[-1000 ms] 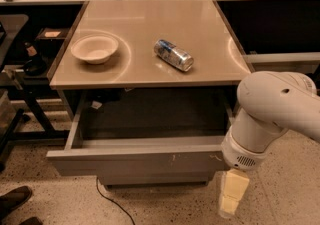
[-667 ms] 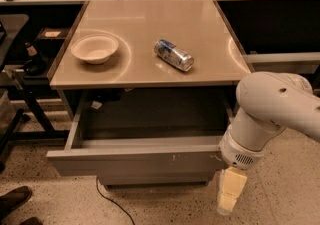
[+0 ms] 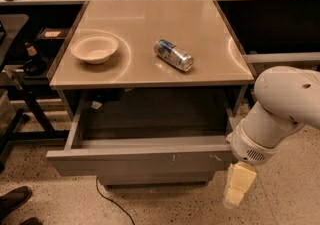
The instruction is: Open top drawer
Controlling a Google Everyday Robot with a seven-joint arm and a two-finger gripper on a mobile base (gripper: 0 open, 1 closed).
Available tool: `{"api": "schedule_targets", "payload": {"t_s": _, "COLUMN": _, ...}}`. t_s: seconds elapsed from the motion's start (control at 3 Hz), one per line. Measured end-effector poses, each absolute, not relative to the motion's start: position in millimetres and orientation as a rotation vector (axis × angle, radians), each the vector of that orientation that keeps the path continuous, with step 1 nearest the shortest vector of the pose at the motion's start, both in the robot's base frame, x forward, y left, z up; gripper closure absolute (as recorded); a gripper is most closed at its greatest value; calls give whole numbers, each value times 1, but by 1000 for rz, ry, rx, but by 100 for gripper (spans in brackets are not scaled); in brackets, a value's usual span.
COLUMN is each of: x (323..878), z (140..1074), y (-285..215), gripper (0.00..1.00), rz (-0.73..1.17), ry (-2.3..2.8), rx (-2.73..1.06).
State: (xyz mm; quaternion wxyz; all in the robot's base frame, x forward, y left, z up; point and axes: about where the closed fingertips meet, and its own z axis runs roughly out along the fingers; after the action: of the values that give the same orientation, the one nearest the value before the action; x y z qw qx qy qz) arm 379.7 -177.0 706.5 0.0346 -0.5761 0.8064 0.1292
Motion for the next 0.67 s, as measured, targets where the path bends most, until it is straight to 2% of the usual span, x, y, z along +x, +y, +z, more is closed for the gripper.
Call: {"api": "schedule_targets", "payload": {"t_s": 0.67, "x": 414, "z": 694, "y": -144, "gripper": 0, "rz": 438, "ry": 2395, "rx": -1828}}
